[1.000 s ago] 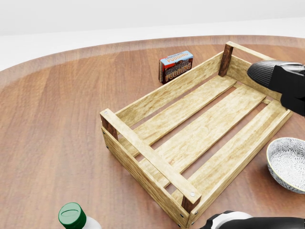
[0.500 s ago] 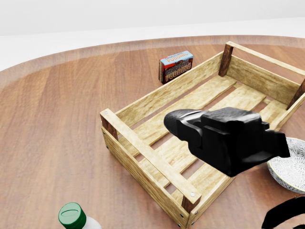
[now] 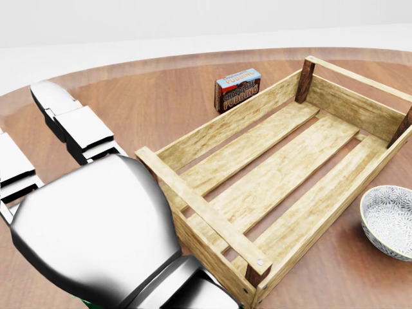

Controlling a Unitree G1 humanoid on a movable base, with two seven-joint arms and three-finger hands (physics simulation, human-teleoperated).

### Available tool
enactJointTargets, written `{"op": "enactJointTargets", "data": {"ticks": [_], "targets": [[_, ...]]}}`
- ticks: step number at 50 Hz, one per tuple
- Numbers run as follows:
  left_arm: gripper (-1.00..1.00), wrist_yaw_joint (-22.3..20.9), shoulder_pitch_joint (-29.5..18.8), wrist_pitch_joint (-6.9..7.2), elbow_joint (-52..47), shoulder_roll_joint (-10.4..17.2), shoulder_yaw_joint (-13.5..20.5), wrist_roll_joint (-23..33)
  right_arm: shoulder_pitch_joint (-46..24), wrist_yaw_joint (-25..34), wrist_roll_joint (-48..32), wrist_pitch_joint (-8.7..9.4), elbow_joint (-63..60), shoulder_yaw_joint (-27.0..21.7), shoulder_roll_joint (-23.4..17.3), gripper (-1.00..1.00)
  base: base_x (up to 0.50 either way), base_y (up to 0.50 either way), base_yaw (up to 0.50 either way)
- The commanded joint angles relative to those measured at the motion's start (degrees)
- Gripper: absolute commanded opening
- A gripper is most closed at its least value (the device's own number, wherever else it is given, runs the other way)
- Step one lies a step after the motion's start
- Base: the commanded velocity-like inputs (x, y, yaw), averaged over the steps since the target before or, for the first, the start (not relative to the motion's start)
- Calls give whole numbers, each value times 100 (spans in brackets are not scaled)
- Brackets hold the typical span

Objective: Pick up the salad dressing and put it in the tray.

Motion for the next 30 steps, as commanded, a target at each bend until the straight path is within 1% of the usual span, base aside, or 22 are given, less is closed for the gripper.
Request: {"op": "enactJointTargets", "data": {"ticks": [1,3,10,13,15,17,20,22,25,26,29,30], "targets": [[100,-34,-2,0,23,-19,-5,22,583,0,1101,0,1426,617,0,100,0,0,0],[100,-38,-1,0,31,-18,3,16,527,0,1298,0,1580,650,0,100,0,0,0],[100,-64,9,0,76,-15,14,33,383,0,1959,0,2210,380,0,100,0,0,0],[100,-79,5,0,98,-31,-25,75,496,0,2008,0,2340,655,0,100,0,0,0],[100,-82,-1,0,94,-33,-24,74,508,0,2049,0,2405,693,0,100,0,0,0],[100,-82,-2,0,91,-32,-13,62,455,0,2091,0,2500,625,0,100,0,0,0],[100,-100,6,0,113,-47,-22,82,309,0,2276,0,2799,272,0,100,0,0,0],[100,-101,2,0,115,-48,-29,89,224,0,2301,0,2940,119,0,100,0,0,0],[100,-94,-1,0,107,-53,-43,89,-22,0,2371,0,3307,-268,0,100,0,0,0],[100,-95,-1,0,107,-58,-46,92,-148,0,2439,0,3477,-499,0,100,0,0,0],[100,-103,-2,0,118,-50,-21,77,-478,0,2489,0,3901,-980,0,100,0,0,0],[100,-101,-1,0,122,-48,-23,83,-514,0,2471,0,3959,-1030,0,100,0,0,0]]}}
